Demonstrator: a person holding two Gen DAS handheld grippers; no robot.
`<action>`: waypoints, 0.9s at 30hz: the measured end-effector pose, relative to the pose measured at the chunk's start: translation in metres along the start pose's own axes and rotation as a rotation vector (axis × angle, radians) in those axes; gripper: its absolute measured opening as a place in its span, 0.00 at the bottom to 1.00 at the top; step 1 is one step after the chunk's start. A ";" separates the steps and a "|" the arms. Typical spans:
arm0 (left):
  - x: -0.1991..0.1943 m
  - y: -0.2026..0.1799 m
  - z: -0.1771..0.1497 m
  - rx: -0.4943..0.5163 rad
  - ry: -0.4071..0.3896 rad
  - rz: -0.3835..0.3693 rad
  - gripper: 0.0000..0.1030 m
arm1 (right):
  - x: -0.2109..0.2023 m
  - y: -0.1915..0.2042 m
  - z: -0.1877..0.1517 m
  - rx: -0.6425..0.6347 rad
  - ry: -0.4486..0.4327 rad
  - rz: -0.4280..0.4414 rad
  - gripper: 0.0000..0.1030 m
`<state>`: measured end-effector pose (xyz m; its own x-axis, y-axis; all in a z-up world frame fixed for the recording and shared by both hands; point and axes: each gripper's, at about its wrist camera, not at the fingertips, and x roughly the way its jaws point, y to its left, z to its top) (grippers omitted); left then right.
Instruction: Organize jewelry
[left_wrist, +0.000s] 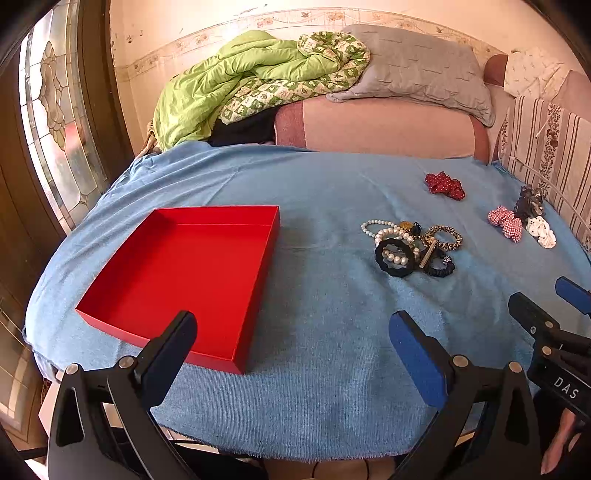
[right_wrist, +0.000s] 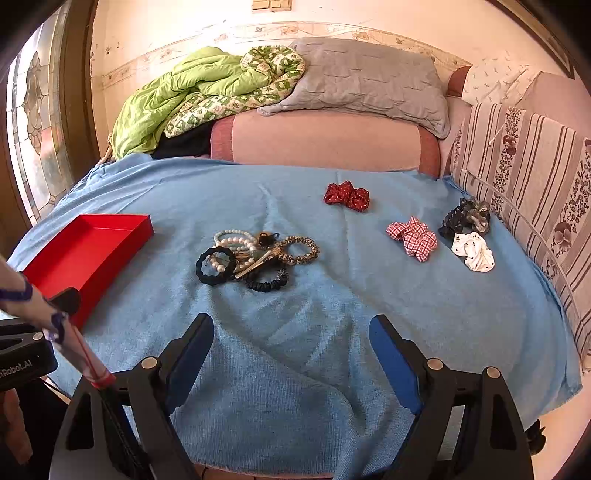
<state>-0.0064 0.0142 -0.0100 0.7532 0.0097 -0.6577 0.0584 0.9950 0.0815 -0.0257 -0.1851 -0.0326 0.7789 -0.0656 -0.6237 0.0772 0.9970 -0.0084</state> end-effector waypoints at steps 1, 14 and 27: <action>0.001 0.001 0.000 0.001 -0.001 -0.006 1.00 | 0.000 0.000 0.000 0.000 0.001 0.000 0.87; 0.003 -0.007 -0.002 -0.012 -0.033 -0.024 1.00 | -0.007 -0.003 -0.002 0.021 -0.019 0.007 0.87; 0.002 -0.009 -0.007 0.001 -0.066 -0.002 1.00 | -0.016 -0.009 -0.006 0.044 -0.034 -0.003 0.87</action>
<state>-0.0105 0.0059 -0.0173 0.7948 0.0010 -0.6069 0.0605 0.9949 0.0809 -0.0428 -0.1929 -0.0266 0.7992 -0.0712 -0.5969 0.1066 0.9940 0.0242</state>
